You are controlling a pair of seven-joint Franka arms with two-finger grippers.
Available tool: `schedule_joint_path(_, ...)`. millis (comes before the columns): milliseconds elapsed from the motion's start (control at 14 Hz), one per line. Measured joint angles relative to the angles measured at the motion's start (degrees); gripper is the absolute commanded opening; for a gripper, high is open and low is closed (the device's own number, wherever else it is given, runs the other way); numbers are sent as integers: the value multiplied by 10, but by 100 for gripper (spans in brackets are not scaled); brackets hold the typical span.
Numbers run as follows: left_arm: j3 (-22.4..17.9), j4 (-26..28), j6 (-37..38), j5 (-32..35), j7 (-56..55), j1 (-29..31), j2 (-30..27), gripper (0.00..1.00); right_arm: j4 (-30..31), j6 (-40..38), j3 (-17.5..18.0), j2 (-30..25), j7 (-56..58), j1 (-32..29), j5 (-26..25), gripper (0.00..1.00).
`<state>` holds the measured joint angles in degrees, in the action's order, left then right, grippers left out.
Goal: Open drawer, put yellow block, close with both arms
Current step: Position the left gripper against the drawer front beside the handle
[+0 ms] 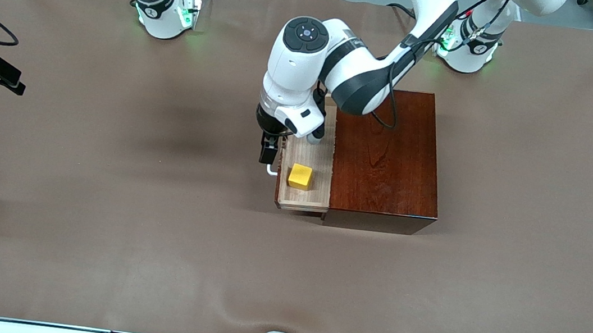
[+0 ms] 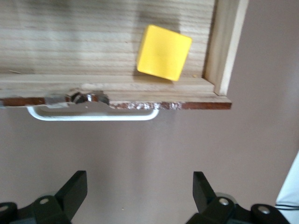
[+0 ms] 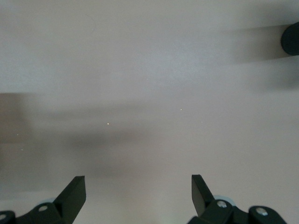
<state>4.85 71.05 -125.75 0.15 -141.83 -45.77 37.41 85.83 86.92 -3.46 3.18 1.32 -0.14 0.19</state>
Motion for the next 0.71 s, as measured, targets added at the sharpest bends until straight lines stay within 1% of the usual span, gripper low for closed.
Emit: schedule_joint_path(713, -13, -5, -16, 2, 7, -9, 4, 100, 1, 0, 1, 0, 0, 0, 0, 100)
